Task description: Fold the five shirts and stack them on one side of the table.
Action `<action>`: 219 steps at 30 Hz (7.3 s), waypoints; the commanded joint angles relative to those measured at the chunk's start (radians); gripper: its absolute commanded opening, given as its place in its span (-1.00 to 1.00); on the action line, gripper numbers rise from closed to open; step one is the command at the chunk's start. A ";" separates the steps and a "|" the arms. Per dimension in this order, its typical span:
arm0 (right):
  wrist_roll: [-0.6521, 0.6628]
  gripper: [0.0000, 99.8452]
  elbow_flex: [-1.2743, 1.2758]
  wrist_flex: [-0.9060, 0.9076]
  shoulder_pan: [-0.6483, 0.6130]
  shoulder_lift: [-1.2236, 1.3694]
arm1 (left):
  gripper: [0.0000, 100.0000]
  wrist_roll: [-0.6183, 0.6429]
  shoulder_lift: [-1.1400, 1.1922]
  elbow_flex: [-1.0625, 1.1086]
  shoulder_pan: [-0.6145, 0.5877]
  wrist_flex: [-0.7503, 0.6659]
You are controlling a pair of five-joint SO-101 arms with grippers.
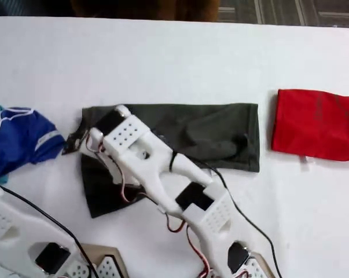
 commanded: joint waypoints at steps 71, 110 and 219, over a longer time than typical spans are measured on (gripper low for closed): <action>0.037 -0.96 -0.868 -0.268 0.909 0.549 | -0.92 0.439 0.710 -0.871 0.821 -0.224; -0.064 -0.96 -0.525 0.024 0.305 0.024 | -0.78 -0.063 -0.215 0.147 0.319 0.017; 0.018 -0.96 -0.129 0.024 0.349 -0.231 | -0.78 -0.215 -0.302 0.292 -0.015 0.015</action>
